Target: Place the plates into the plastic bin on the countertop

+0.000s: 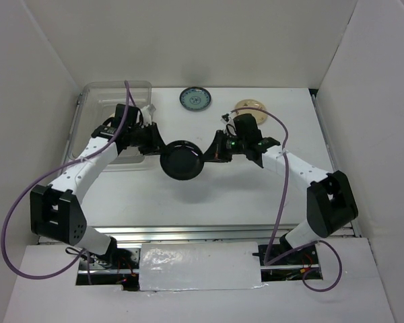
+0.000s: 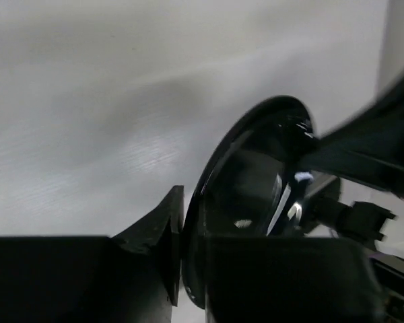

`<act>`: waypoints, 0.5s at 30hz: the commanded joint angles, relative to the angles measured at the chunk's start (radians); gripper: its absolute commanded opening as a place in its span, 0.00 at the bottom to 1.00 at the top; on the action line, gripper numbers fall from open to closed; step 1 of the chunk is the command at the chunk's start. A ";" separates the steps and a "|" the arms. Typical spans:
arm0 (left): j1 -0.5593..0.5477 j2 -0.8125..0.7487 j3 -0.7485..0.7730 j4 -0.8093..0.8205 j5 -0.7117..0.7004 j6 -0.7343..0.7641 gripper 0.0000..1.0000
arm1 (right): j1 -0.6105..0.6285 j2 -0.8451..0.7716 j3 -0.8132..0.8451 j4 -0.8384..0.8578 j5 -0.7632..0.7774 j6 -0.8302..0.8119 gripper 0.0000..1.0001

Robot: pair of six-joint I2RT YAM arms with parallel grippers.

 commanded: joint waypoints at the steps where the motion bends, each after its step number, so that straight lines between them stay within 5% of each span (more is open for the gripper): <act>1: -0.010 -0.034 0.007 0.033 0.009 0.011 0.13 | 0.000 0.002 0.006 0.162 -0.140 0.050 0.00; 2: -0.010 -0.031 0.010 0.025 0.007 0.012 0.00 | -0.005 0.000 0.004 0.165 -0.137 0.059 0.00; 5: 0.008 -0.041 0.018 0.012 -0.011 0.002 0.00 | -0.017 0.008 0.007 0.165 -0.122 0.068 0.06; 6: 0.030 -0.045 0.016 0.018 -0.017 -0.008 0.00 | -0.026 0.011 -0.001 0.165 -0.116 0.070 0.22; 7: 0.047 -0.060 0.012 0.024 -0.036 -0.024 0.00 | -0.051 0.011 -0.007 0.157 -0.091 0.070 0.67; 9: 0.138 -0.082 0.004 0.053 -0.045 -0.080 0.00 | -0.115 -0.004 -0.052 0.141 -0.045 0.076 0.87; 15: 0.476 -0.081 -0.085 0.229 -0.217 -0.310 0.00 | -0.223 -0.104 -0.243 0.134 0.048 0.053 0.90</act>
